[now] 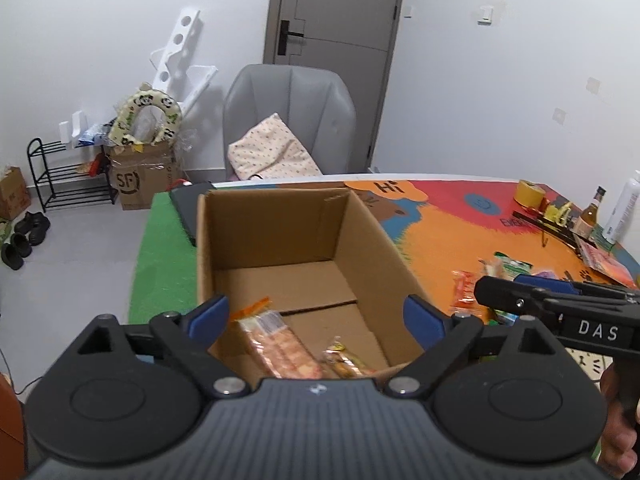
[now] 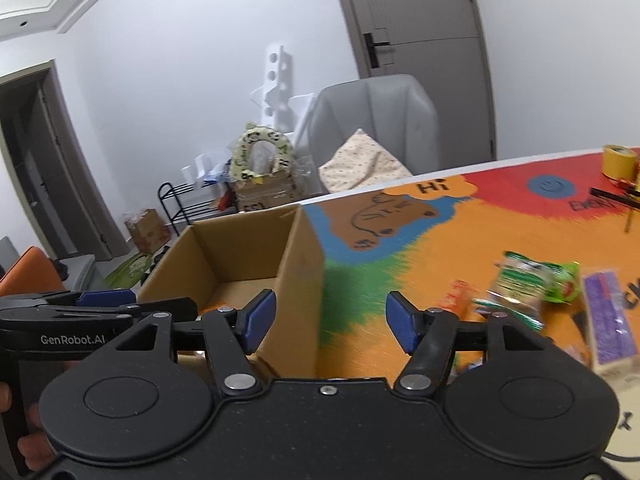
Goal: Organize snacks
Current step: 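Release the snack stick into the box with the right tool, then grasp the green plum bag with the left tool while the right tool grasps the pink bun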
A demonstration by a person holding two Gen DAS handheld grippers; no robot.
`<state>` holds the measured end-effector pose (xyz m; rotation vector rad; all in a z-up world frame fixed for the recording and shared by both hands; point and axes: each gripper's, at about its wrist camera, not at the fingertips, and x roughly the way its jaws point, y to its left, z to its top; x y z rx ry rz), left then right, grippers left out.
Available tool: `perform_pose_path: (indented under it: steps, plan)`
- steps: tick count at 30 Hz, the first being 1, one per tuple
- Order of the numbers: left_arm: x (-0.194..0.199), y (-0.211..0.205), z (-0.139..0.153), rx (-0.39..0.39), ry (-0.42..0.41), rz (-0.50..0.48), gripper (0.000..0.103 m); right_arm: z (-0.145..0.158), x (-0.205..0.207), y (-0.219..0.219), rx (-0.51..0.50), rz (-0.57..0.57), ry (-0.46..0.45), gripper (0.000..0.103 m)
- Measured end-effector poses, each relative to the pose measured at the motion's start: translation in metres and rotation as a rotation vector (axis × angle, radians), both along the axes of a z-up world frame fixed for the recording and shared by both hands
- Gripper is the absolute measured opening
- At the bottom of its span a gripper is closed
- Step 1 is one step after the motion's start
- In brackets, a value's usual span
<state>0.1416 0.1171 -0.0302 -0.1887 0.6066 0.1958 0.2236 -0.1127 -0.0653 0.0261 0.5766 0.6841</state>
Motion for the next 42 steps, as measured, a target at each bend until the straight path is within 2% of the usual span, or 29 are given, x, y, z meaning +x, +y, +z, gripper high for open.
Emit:
perform_pose_path:
  steps: [14, 18, 22, 31, 42]
  plan:
    - [0.014, -0.048, 0.006, -0.018, -0.017, -0.086, 0.099, 0.005, -0.002, -0.060, -0.001, -0.102, -0.017, 0.075]
    - [0.018, -0.061, 0.006, -0.025, -0.016, -0.110, 0.100, 0.006, -0.003, -0.073, -0.003, -0.130, -0.025, 0.085]
    - [0.020, -0.072, 0.005, -0.032, -0.017, -0.138, 0.100, 0.005, -0.003, -0.089, 0.002, -0.157, -0.027, 0.090]
    - [0.027, -0.097, 0.001, -0.030, -0.008, -0.186, 0.100, -0.001, -0.003, -0.116, 0.004, -0.208, -0.008, 0.096]
    - [0.031, -0.120, -0.006, -0.045, -0.006, -0.212, 0.100, -0.012, 0.001, -0.144, 0.007, -0.251, 0.016, 0.097]
